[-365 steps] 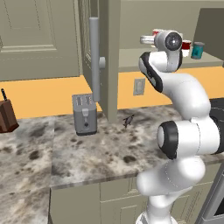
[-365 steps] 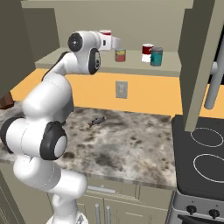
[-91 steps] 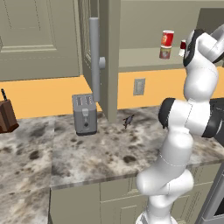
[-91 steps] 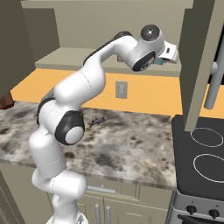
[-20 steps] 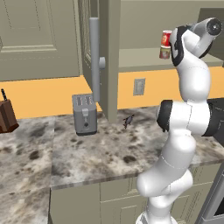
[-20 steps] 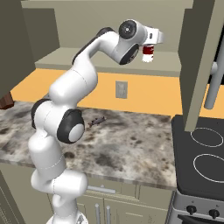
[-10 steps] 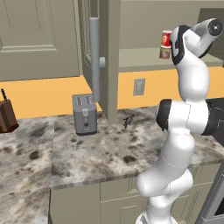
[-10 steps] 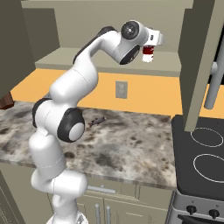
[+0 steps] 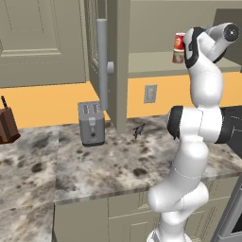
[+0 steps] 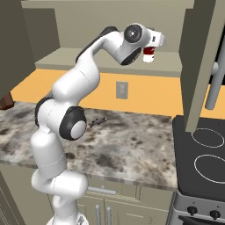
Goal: Stack two cans on top of the other two cans in the cabinet.
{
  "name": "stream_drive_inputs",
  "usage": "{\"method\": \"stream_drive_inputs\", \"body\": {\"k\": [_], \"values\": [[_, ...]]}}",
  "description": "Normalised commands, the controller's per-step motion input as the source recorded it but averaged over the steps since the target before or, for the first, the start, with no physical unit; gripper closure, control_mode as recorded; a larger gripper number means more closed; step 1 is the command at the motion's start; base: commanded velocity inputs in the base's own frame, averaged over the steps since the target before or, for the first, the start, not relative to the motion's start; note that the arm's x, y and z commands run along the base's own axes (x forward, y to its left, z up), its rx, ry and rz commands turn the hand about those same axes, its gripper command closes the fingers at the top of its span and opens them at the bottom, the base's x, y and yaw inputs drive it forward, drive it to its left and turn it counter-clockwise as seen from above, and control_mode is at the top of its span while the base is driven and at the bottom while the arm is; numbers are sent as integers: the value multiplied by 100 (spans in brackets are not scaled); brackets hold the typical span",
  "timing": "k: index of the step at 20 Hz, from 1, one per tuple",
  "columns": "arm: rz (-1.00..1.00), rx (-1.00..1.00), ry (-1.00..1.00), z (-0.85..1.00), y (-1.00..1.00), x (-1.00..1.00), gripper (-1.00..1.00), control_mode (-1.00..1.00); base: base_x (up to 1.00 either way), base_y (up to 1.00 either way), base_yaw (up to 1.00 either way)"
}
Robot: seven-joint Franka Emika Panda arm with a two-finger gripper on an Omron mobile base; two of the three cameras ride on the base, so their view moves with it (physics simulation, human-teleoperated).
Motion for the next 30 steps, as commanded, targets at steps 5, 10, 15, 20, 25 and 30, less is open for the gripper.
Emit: {"method": "stream_drive_inputs", "body": {"k": [5,10,15,20,25,30], "values": [[0,0,0,0,-12,6,100,-100,0,0,0],[0,0,0,0,-2,2,100,-100,0,0,0],[1,0,0,0,0,3,100,-100,0,0,0],[1,0,0,-1,0,4,100,-100,0,0,0],[1,0,0,-6,0,1,100,-100,0,0,0],[0,0,0,-5,0,0,100,-100,0,0,0]]}}
